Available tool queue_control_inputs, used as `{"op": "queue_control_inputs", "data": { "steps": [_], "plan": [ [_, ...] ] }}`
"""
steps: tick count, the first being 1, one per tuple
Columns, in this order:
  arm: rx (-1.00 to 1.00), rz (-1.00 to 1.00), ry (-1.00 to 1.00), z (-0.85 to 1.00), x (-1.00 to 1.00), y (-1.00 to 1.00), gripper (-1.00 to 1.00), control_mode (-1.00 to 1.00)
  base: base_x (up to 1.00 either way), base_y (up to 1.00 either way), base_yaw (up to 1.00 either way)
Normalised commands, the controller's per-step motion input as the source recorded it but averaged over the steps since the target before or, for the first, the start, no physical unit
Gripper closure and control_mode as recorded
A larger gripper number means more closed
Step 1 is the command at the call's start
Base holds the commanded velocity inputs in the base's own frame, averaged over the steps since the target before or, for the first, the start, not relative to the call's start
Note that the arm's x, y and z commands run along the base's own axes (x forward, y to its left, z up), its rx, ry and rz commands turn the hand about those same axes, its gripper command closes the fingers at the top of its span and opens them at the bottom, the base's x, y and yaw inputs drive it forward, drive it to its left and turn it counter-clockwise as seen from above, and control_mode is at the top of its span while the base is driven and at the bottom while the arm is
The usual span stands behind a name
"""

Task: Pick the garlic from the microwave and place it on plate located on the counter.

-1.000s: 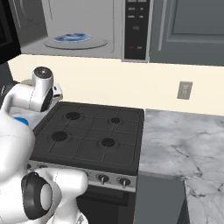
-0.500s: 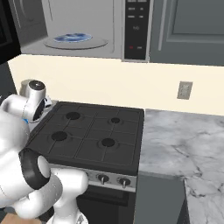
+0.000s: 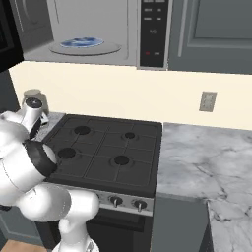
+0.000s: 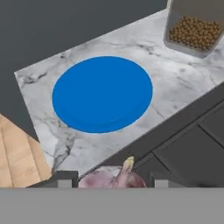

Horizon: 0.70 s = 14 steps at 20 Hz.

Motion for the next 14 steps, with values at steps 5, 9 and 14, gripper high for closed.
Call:
{"op": "queue_control_inputs", "data": {
  "steps": [5, 9, 14],
  "plan": [
    [0.00, 0.00, 0.11, -0.34, 0.42, 0.75, 1.00, -1.00, 0.00, 0.00, 0.00],
    [0.00, 0.00, 0.11, -0.40, 0.42, 0.59, 1.00, -1.00, 0.00, 0.00, 0.00],
    [0.00, 0.00, 0.07, -0.20, 0.27, 0.55, 1.00, -1.00, 0.00, 0.00, 0.00]
  ]
}}
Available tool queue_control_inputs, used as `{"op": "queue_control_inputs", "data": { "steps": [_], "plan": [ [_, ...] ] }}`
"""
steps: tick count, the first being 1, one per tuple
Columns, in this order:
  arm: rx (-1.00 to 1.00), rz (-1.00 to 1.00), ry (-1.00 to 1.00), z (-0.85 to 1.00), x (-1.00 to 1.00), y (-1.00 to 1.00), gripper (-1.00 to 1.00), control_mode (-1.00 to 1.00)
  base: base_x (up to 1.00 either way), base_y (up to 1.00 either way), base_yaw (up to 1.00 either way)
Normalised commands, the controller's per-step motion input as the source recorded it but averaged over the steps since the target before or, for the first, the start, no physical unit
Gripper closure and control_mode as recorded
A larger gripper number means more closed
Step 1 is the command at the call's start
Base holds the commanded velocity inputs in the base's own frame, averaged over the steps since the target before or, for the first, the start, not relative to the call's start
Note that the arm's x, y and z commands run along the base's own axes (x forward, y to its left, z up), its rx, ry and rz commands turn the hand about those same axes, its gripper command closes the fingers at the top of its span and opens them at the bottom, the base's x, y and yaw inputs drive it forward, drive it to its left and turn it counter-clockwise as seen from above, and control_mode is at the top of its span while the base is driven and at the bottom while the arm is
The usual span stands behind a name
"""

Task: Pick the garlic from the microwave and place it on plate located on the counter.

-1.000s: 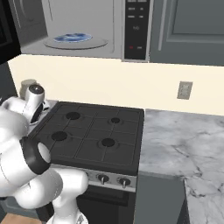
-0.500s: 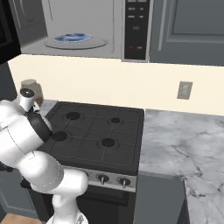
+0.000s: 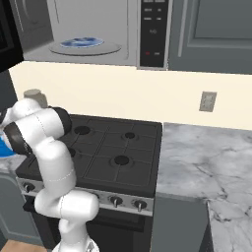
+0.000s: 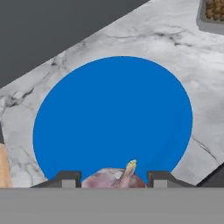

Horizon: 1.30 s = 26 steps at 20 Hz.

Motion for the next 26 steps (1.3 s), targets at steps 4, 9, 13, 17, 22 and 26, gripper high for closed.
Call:
{"op": "queue_control_inputs", "data": {
  "steps": [4, 9, 13, 17, 22, 26],
  "plan": [
    [0.00, 0.00, 0.00, -0.17, 0.02, 0.35, 1.00, -1.00, 0.00, 0.00, 0.00],
    [0.00, 0.00, 0.00, -0.22, 0.00, 0.16, 1.00, -1.00, 0.00, 0.00, 0.00],
    [0.00, 0.00, 0.00, -0.25, 0.00, 0.07, 1.00, -1.00, 0.00, 0.00, 0.00],
    [-0.01, 0.00, 0.00, -0.24, 0.02, 0.19, 1.00, -1.00, 0.00, 0.00, 0.00],
    [-0.01, 0.00, 0.00, -0.12, 0.15, 0.26, 1.00, -1.00, 0.00, 0.00, 0.00],
    [0.00, 0.00, 0.00, 0.00, 0.08, 0.18, 1.00, -1.00, 0.00, 0.00, 0.00]
  ]
}}
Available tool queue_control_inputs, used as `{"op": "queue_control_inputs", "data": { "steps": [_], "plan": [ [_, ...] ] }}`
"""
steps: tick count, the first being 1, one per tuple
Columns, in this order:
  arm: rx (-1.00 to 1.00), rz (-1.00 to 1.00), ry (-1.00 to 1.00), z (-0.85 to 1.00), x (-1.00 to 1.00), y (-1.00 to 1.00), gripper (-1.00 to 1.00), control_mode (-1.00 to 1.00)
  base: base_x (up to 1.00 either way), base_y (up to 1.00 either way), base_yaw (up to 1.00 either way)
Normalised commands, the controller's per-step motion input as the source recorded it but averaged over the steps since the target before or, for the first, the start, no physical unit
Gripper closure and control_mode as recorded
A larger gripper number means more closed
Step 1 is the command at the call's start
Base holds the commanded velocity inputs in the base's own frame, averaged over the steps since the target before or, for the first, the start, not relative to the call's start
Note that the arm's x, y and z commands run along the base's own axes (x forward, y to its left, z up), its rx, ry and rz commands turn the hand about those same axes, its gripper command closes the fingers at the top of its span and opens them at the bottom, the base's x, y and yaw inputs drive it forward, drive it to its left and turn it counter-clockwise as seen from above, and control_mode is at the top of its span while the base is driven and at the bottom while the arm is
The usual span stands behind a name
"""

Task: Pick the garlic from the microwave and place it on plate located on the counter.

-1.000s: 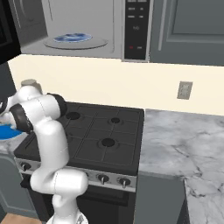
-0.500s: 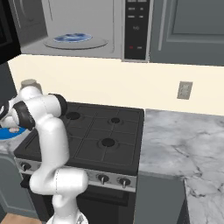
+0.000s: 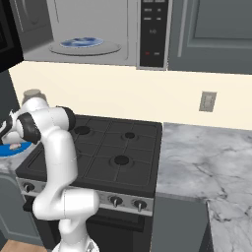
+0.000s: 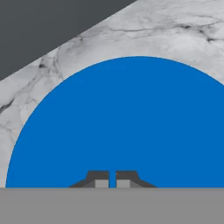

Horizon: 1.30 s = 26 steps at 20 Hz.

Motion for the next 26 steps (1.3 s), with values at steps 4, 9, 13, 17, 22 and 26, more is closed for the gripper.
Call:
{"op": "queue_control_inputs", "data": {
  "steps": [4, 9, 13, 17, 22, 26],
  "plan": [
    [0.00, 0.00, 0.00, 0.00, 0.00, 0.00, 1.00, -1.00, 0.00, 0.00, 0.00],
    [0.00, 0.00, 0.00, 0.00, 0.00, 0.00, -1.00, -1.00, 0.00, 0.00, 0.00],
    [0.00, 0.00, 0.00, 0.00, 0.00, 0.00, -1.00, -1.00, 0.00, 0.00, 0.00],
    [0.00, 0.00, 0.00, 0.00, 0.00, 0.00, -1.00, -1.00, 0.00, 0.00, 0.00],
    [0.01, -0.02, -0.02, 0.02, 0.00, -0.02, -1.00, -1.00, 0.00, 0.00, 0.00],
    [0.03, -0.11, 0.00, 0.37, 0.00, -0.26, -1.00, -1.00, 0.00, 0.00, 0.00]
  ]
}}
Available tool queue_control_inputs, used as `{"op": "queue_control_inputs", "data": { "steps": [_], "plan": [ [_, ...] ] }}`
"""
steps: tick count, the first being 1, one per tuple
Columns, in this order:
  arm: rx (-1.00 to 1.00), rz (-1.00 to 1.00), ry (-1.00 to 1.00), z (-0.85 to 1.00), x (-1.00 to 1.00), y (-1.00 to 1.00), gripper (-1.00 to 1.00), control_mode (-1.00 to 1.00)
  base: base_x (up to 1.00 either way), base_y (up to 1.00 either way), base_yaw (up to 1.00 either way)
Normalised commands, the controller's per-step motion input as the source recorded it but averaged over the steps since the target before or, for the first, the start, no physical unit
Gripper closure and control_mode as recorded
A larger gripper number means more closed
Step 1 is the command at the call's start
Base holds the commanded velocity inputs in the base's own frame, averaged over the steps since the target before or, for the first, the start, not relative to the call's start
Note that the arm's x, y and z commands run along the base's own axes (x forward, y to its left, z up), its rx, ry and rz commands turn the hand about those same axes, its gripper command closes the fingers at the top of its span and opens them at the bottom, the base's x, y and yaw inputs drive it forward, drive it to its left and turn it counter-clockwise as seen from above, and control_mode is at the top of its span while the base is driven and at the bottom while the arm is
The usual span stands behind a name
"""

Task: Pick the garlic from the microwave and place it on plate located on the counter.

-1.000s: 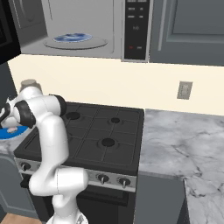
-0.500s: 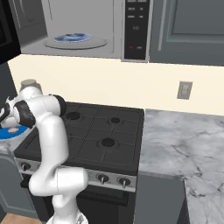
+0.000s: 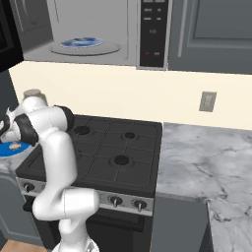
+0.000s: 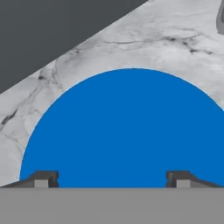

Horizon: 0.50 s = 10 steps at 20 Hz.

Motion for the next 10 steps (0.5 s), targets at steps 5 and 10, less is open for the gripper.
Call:
{"op": "queue_control_inputs", "data": {
  "steps": [5, 10],
  "plan": [
    [0.04, -0.08, 0.00, 0.35, -0.03, -0.62, -1.00, -1.00, 0.00, 0.00, 0.00],
    [0.01, -0.18, 0.00, 0.22, -0.06, -0.78, -1.00, -1.00, 0.00, 0.00, 0.00]
  ]
}}
